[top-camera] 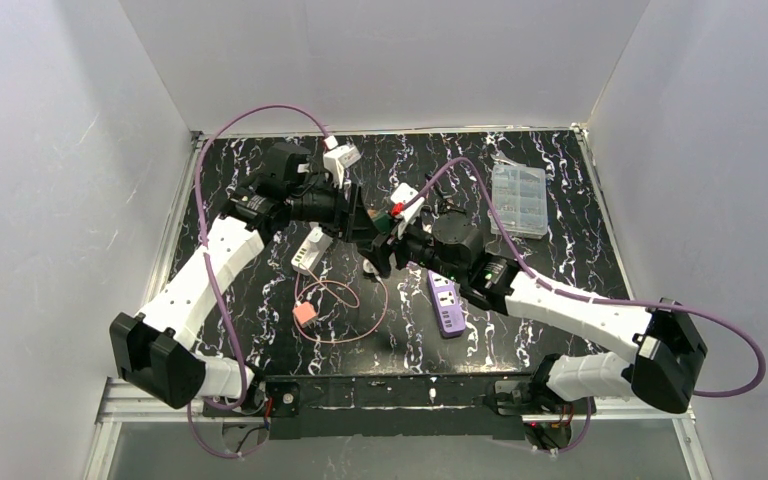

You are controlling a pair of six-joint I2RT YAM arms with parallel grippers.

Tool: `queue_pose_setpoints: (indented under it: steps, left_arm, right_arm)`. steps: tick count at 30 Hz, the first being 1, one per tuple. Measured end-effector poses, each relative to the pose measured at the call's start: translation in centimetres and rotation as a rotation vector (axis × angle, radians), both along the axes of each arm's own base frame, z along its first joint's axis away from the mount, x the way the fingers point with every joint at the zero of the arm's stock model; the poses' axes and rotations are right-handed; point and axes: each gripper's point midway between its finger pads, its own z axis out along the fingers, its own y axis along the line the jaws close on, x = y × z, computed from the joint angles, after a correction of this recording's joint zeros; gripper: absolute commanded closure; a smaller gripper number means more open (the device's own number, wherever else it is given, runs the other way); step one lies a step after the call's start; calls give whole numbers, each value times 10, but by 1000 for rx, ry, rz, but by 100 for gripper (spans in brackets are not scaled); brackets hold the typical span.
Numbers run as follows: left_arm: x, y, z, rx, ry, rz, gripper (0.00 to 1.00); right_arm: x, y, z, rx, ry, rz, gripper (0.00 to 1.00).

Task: Insert the plug
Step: Pick up the plug from the center of the board.

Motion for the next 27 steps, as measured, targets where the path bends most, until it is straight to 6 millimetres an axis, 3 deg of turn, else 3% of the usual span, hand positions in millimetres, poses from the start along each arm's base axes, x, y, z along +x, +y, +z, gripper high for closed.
queue_pose_setpoints:
  steps: [1, 4, 8, 11, 15, 18, 21, 27]
  left_arm:
    - [-1, 0, 0, 1, -3, -6, 100]
    - [-10, 2, -1, 0, -20, -66, 100]
    - [-26, 5, 2, -3, -75, -173, 100]
    - [-42, 11, 2, 9, -120, -273, 100]
    - [-60, 20, -1, 15, -174, -397, 100]
    - [-77, 26, -2, 1, -242, -504, 100]
    - [-86, 30, 2, -13, -338, -576, 100]
    - [-88, 35, 9, -3, -544, -687, 100]
  right_arm:
    - [0, 0, 0, -3, 0, 1, 3]
    - [-2, 1, 6, -4, 5, 14, 2]
    - [-22, -2, 16, -24, 29, 126, 2]
    - [-41, -17, 34, -15, 26, 234, 2]
    - [-52, -41, 73, 41, -3, 336, 2]
    - [-58, -46, 88, 81, 7, 410, 2]
    - [-68, -37, 83, 99, 70, 512, 2]
    - [-73, -17, 52, 88, 241, 633, 2]
